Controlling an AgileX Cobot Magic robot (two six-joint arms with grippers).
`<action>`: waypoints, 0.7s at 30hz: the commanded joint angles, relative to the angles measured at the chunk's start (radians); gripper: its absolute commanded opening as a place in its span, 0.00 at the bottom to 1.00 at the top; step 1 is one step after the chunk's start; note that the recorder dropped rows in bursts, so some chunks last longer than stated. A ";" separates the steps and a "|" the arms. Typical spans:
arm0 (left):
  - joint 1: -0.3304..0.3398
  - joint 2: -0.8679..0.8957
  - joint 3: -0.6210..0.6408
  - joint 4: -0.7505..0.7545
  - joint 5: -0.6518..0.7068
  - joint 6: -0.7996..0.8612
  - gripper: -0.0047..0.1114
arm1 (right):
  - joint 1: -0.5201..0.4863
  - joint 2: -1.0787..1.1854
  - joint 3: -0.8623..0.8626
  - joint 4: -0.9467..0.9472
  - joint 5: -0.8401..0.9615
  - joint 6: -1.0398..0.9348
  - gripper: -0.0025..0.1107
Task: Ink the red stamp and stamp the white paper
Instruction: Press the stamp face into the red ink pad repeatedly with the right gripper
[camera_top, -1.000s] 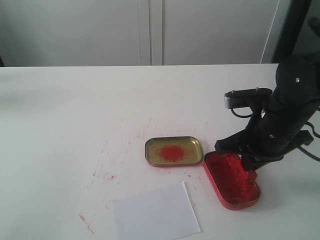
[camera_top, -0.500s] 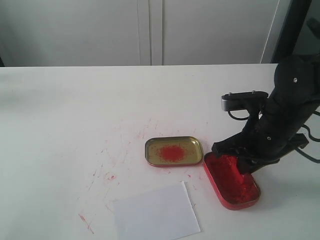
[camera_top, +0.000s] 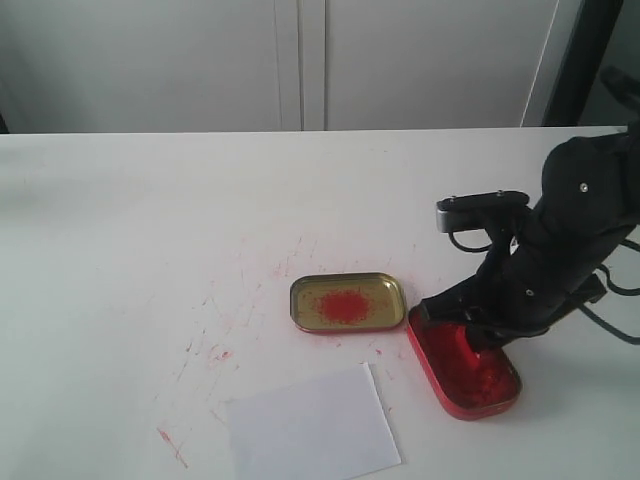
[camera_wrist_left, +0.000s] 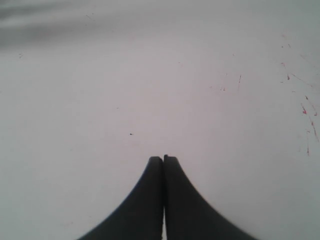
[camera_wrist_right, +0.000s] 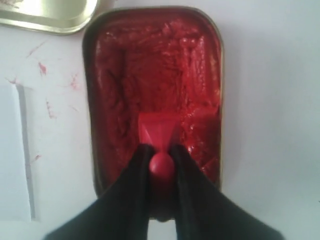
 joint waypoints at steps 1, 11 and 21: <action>0.003 -0.005 0.004 -0.010 -0.001 0.000 0.04 | 0.042 -0.005 0.003 -0.068 -0.037 0.096 0.02; 0.003 -0.005 0.004 -0.010 -0.001 0.000 0.04 | 0.053 0.005 0.001 -0.110 -0.064 0.176 0.02; 0.003 -0.005 0.004 -0.010 -0.001 0.000 0.04 | 0.074 0.023 0.001 -0.118 -0.070 0.227 0.02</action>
